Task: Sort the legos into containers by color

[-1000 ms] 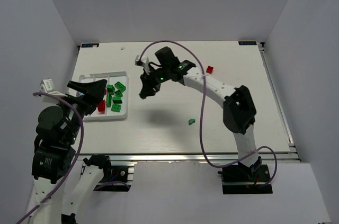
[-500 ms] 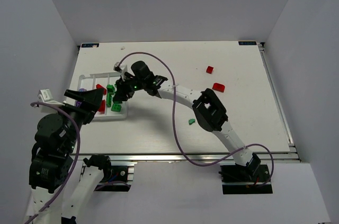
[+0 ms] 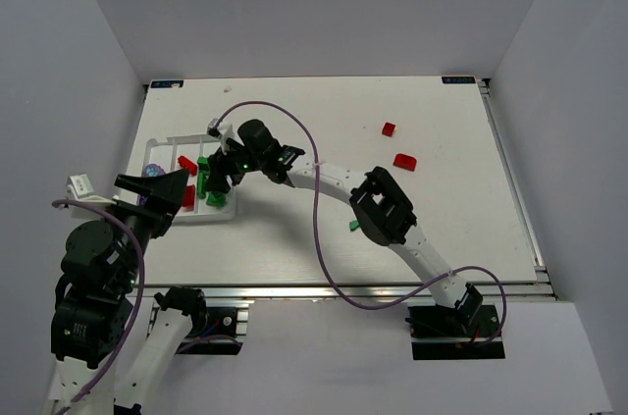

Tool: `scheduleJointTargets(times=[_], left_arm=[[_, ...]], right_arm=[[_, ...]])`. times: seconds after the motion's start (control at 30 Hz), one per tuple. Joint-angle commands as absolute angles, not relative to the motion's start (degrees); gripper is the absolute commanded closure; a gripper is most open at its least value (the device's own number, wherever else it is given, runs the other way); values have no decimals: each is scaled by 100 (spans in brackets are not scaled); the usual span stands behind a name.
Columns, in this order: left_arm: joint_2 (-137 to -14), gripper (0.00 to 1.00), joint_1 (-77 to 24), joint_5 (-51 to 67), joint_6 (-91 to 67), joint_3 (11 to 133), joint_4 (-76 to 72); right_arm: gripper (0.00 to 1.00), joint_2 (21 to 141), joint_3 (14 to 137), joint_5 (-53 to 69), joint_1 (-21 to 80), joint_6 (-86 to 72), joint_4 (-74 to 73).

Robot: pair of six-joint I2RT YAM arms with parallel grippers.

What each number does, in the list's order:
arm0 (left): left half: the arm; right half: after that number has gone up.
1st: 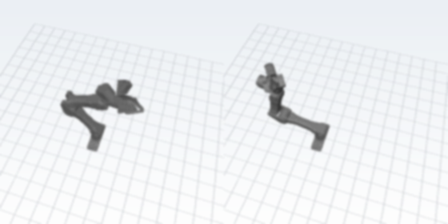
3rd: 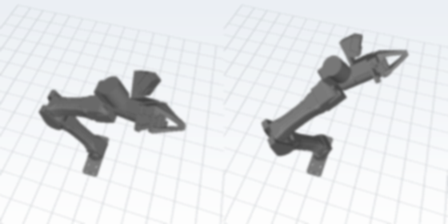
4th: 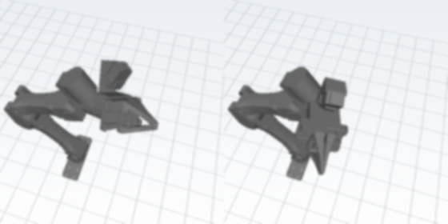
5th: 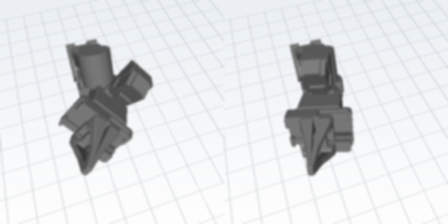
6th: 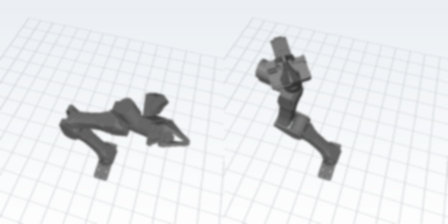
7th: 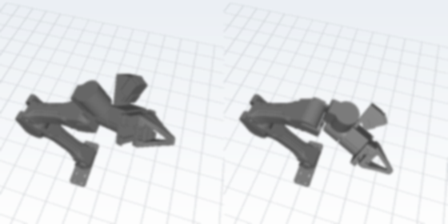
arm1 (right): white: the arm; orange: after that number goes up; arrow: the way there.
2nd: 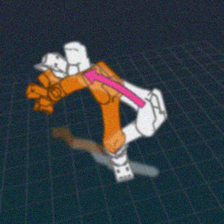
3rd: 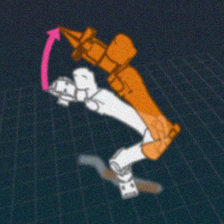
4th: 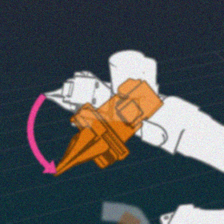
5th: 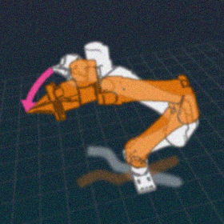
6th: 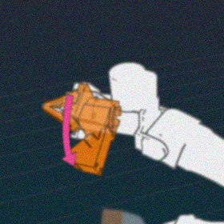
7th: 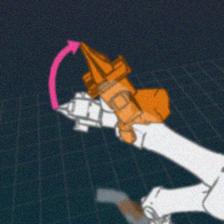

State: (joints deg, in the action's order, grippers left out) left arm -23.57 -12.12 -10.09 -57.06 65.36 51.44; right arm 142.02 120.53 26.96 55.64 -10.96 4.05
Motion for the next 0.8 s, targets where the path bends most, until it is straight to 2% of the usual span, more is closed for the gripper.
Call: scheduleJointTargets(times=[0.0, 0.17, 0.23, 0.33, 0.37, 0.4, 0.47, 0.5, 0.57, 0.6, 0.67, 0.7, 0.73, 0.77], left_arm=[[-2443, 2, -1195, -985, -5713, 6530, 5186], [-2531, 2, -1195, -853, -5722, 6434, 5115], [-2584, 2, -1195, -695, -5713, 6399, 5089], [-2715, 6, -1195, -449, -5678, 6241, 4870], [-2742, 10, -1195, -248, -5669, 6171, 4791], [-2829, 24, -1195, -124, -5669, 5970, 4564], [-2961, 40, -1195, 348, -5678, 5758, 4343], [-3136, 59, -1195, 473, -5686, 5661, 4255], [-3339, 73, -1195, 764, -5625, 5432, 4070], [-3540, 77, -1195, 826, -5590, 5379, 3982], [-3743, 76, -1195, 1044, -5433, 5265, 3877], [-3866, 69, -1204, 1115, -5397, 5247, 3832], [-4128, 63, -1204, 1177, -5327, 5230, 3832], [-4261, 58, -1230, 1230, -5283, 5247, 3841]], right_arm=[[31, 14159, 12129, 2628, 5590, -827, 580], [21, 13941, 12120, 2716, 5520, -616, 431], [11, 13773, 12103, 2882, 5432, -432, 282], [11, 13203, 11858, 3049, 5178, -18, 176], [11, 12853, 11552, 3093, 5072, 200, 158], [11, 12684, 11418, 3390, 4819, 254, 80], [11, 12211, 11076, 3970, 4475, 316, -43], [22, 12060, 10926, 4094, 4317, 160, -192], [38, 11472, 10547, 4350, 3816, 123, -342], [59, 11270, 10147, 4464, 3667, 227, -421], [87, 10621, 9775, 4526, 3210, 430, -832], [98, 10426, 9460, 4457, 2947, 639, -1009], [95, 10032, 9309, 4430, 2823, 737, -1185], [88, 9820, 9134, 4438, 2691, 851, -1508]])
